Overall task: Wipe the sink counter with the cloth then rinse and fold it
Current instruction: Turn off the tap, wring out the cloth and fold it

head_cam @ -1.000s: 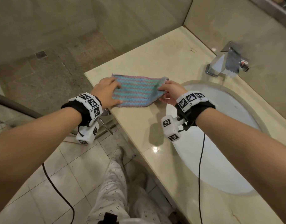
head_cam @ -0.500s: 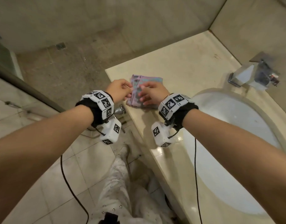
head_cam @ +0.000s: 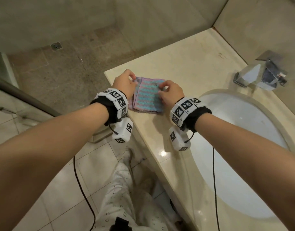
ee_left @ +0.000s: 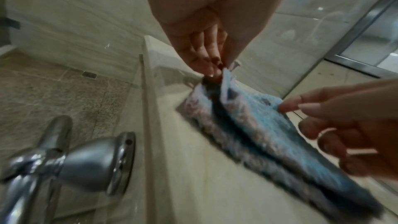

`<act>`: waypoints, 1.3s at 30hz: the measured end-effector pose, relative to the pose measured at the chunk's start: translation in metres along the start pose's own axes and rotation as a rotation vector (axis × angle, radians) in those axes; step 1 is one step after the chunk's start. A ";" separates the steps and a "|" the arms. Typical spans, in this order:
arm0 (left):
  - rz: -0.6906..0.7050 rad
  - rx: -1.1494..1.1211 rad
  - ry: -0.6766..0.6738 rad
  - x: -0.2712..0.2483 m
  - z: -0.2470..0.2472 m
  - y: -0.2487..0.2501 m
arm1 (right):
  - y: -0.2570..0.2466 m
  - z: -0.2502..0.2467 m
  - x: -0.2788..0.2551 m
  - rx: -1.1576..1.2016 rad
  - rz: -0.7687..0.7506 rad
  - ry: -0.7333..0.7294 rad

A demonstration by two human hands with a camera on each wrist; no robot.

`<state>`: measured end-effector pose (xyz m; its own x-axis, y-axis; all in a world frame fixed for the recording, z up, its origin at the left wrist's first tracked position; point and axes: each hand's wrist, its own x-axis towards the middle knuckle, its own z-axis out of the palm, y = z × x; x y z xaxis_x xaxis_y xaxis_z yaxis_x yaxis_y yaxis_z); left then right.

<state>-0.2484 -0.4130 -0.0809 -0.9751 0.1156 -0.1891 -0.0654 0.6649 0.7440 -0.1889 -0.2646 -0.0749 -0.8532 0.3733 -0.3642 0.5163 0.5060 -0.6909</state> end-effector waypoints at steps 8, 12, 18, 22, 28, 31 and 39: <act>0.056 0.122 -0.045 0.007 -0.005 -0.009 | 0.001 0.002 -0.004 -0.085 -0.067 -0.090; 0.091 0.069 -0.061 -0.005 -0.005 -0.008 | -0.005 -0.006 -0.001 -0.132 -0.187 0.019; 0.065 0.130 -0.191 -0.026 -0.007 -0.024 | -0.025 0.003 0.013 -0.360 -0.372 0.006; 0.060 0.134 -0.220 -0.032 -0.011 -0.024 | -0.028 0.014 0.026 -0.563 -0.438 0.001; 0.076 0.168 -0.292 -0.034 -0.015 -0.029 | -0.032 0.017 0.035 -0.724 -0.432 -0.017; 0.088 0.078 -0.292 -0.033 -0.017 -0.030 | -0.034 0.018 0.036 -0.694 -0.375 0.001; 0.112 0.011 -0.298 -0.044 -0.027 -0.032 | -0.047 0.022 0.025 -0.515 -0.459 -0.079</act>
<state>-0.2094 -0.4590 -0.0789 -0.8713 0.3981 -0.2869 0.0426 0.6438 0.7640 -0.2360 -0.2963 -0.0654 -0.9863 -0.0144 -0.1642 0.0547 0.9111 -0.4086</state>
